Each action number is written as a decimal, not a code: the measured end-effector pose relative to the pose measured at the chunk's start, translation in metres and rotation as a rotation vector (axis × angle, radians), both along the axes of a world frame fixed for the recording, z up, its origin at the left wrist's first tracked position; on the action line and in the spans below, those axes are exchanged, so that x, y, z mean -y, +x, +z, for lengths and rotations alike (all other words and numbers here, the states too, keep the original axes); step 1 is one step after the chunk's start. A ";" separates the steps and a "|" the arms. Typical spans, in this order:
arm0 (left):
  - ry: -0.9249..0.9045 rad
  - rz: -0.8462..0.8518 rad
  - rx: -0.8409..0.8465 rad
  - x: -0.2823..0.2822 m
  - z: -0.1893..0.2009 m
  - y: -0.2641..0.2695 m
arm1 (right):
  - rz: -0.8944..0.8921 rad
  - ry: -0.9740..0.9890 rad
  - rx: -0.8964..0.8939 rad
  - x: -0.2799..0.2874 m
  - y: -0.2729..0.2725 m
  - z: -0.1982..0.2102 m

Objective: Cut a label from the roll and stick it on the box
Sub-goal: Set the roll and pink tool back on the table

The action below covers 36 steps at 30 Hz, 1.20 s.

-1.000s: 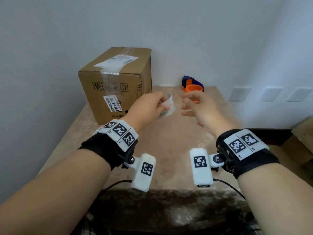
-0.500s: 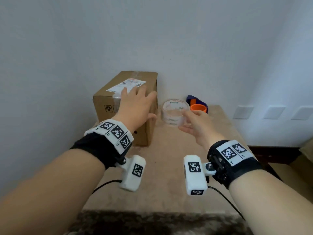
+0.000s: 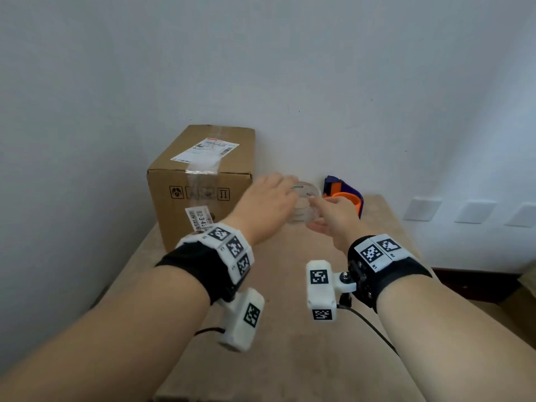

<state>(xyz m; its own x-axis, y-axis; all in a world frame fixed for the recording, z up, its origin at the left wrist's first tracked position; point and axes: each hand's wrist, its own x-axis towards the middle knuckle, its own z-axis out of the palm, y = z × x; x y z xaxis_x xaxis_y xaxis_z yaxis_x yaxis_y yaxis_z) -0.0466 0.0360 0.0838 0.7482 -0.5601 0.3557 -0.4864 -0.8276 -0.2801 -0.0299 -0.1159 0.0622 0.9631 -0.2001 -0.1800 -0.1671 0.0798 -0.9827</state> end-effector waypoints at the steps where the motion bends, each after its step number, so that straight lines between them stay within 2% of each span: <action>1: -0.022 -0.006 -0.085 0.008 -0.007 0.004 | 0.018 0.002 0.003 0.001 0.003 0.000; 3: -0.185 0.056 -0.299 0.020 -0.016 0.016 | 0.063 0.012 -0.006 0.006 0.011 -0.002; 5: -0.323 0.094 -0.421 0.029 -0.025 0.033 | 0.092 -0.054 -0.026 0.013 0.018 -0.002; 9: -0.387 0.201 -0.538 0.044 -0.039 0.069 | 0.064 -0.504 0.031 0.038 0.025 -0.002; 13: -0.287 0.263 -0.513 0.049 -0.049 0.094 | 0.087 -0.723 0.015 0.058 0.022 0.002; 15: -0.222 0.345 -0.474 0.044 -0.057 0.103 | 0.130 -0.804 0.003 0.064 0.024 0.000; 19: -0.172 0.457 -0.499 0.032 -0.067 0.108 | 0.198 -0.879 -0.001 0.070 0.030 -0.008; 24: -0.187 0.447 -0.437 0.032 -0.060 0.095 | 0.233 -0.928 -0.013 0.071 0.027 -0.011; 27: -0.230 0.382 -0.408 0.032 -0.056 0.082 | 0.258 -1.002 -0.033 0.075 0.014 -0.006; 31: -0.245 0.281 -0.419 0.034 -0.056 0.059 | 0.283 -1.051 -0.145 0.086 -0.003 -0.010; 36: -0.236 0.255 -0.418 0.032 -0.057 0.034 | 0.340 -1.116 -0.270 0.098 -0.030 -0.018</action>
